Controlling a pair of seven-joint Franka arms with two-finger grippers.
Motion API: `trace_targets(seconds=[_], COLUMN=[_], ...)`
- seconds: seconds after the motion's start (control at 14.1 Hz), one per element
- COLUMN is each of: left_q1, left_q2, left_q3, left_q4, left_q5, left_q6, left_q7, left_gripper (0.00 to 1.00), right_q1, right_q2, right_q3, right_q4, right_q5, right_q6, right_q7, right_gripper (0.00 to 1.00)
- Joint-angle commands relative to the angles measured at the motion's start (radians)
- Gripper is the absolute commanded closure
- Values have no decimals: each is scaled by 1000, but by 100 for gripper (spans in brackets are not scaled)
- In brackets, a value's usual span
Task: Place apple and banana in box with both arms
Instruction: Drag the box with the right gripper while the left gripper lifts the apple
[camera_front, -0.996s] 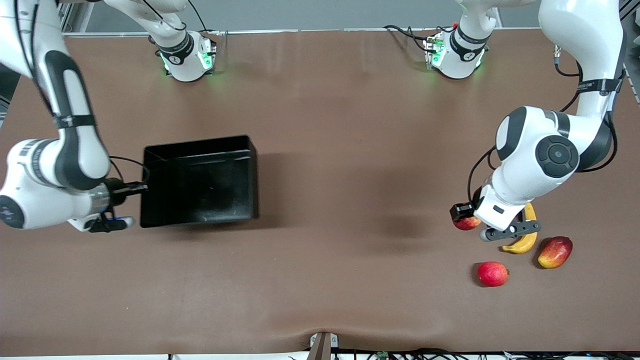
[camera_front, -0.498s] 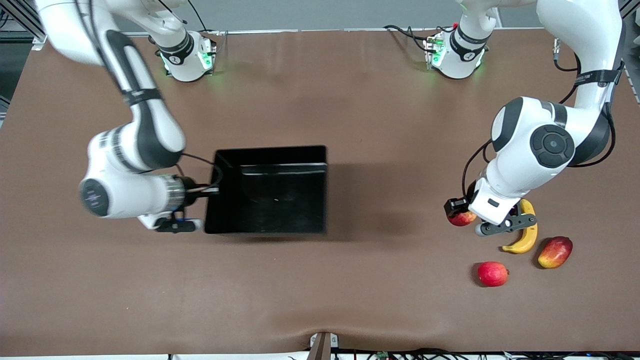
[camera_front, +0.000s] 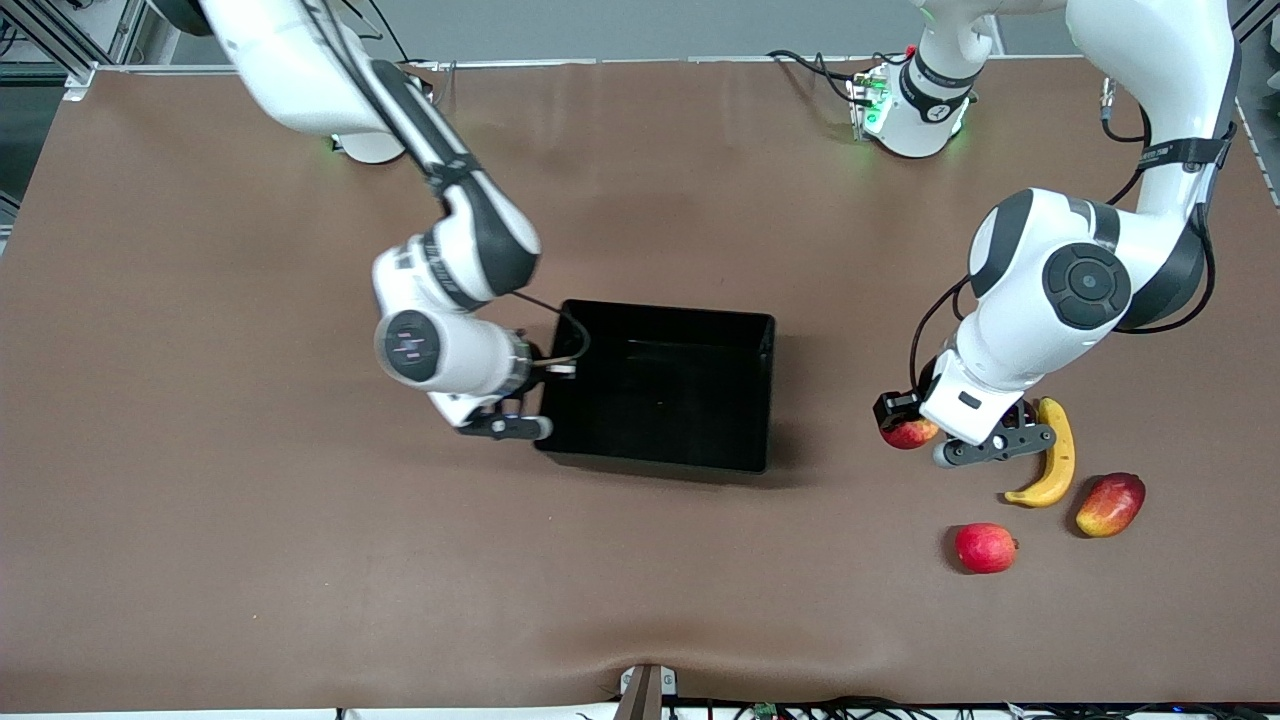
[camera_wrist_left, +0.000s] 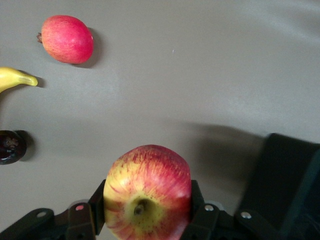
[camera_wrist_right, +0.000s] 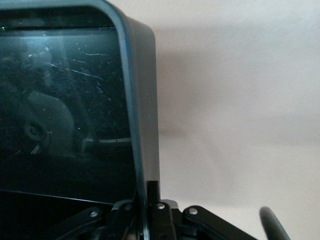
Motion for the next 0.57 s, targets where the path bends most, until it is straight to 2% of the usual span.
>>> trace_targets(seconds=[0.0,0.07,0.14,0.21,0.36,0.5], left_q1=[2,2,2,2,2,0], left_q2=[-13,-14,-13,-14,-13,-1], left_q3=[-20,-31,-51,-71,-89,-89], left_q4=[8,8,8,8,12,27], left_q5=[5,5,5,5,2,-27], left_q6=[-19,-19,-19,-19,-19,-29], left_q7=[-3,-3,-14,-19,-28,-32], left_gripper=[100,100,100,100,100,100], right_q1=[35,44,52,51,42,32], right_q2=[51,64,81,113,112,88], right_q3=[-11,-11,-12,-12,-15,-20], right_q4=[17,23,41,67,89,132], right_q5=[24,24,24,24,1,-69], right_q6=[35,48,58,71,62,2], right_q7=[3,3,4,4,-11,-13], right_gripper=[100,100,66,1,0,0])
